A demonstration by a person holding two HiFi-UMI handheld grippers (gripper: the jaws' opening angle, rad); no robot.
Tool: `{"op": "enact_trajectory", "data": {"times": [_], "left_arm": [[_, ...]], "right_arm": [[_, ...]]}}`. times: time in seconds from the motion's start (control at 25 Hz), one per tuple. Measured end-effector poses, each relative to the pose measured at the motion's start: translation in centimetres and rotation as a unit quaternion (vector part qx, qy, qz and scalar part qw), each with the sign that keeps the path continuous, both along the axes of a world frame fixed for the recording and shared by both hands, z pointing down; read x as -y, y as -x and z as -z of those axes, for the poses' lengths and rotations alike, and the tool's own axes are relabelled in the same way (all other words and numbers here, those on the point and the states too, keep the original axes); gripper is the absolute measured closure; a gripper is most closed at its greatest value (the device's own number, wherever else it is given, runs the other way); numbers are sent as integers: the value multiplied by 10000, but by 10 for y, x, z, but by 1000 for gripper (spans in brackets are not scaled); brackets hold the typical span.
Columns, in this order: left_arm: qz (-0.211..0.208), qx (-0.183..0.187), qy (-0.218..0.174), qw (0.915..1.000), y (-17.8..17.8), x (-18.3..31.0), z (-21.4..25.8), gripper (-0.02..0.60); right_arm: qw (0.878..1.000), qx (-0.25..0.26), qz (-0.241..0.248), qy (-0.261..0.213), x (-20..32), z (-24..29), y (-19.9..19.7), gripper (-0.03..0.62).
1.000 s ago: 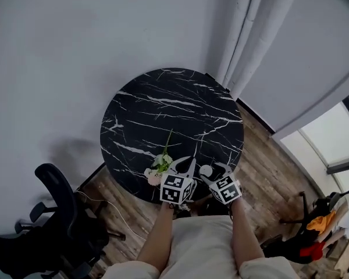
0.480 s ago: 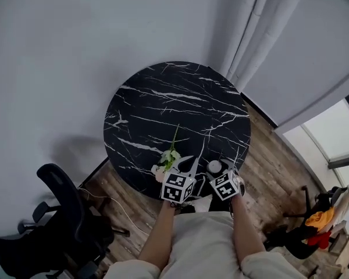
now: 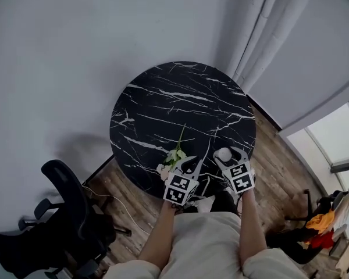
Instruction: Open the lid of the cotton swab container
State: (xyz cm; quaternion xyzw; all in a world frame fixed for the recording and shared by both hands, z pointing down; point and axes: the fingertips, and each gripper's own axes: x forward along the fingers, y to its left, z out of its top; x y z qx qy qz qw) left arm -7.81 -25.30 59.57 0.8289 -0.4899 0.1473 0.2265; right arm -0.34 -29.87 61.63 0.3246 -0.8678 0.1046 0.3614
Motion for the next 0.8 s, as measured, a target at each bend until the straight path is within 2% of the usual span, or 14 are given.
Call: {"op": "enact_trajectory", "data": {"times": [0.12, 0.2, 0.28, 0.36, 0.44, 0.64, 0.8], "left_arm": [[-407, 261, -151, 9987, -18, 0, 6, 551], [-783, 387, -233, 9959, -36, 0, 8, 405], [-958, 568, -328, 9932, -49, 2, 9, 376], [-937, 839, -481, 9909, -53, 8, 13, 327], [-892, 1051, -639, 9884, -54, 14, 19, 310], [-985, 1301, -920, 9823, -65, 20, 31, 305], [-773, 1364, -1043, 9821, -61, 22, 36, 307]], "right_arm": [[9983, 566, -150, -41, 12, 48, 0, 306], [9965, 828, -74, -4, 12, 73, 2, 306], [9964, 824, 204, 2, 7, 90, 5, 306], [9960, 706, 548, 87, -3, 99, 11, 305], [9945, 681, 770, 205, -11, 103, 17, 306], [9916, 802, 927, 414, -21, 106, 30, 306], [9897, 790, 1087, 490, -32, 106, 43, 306]]}}
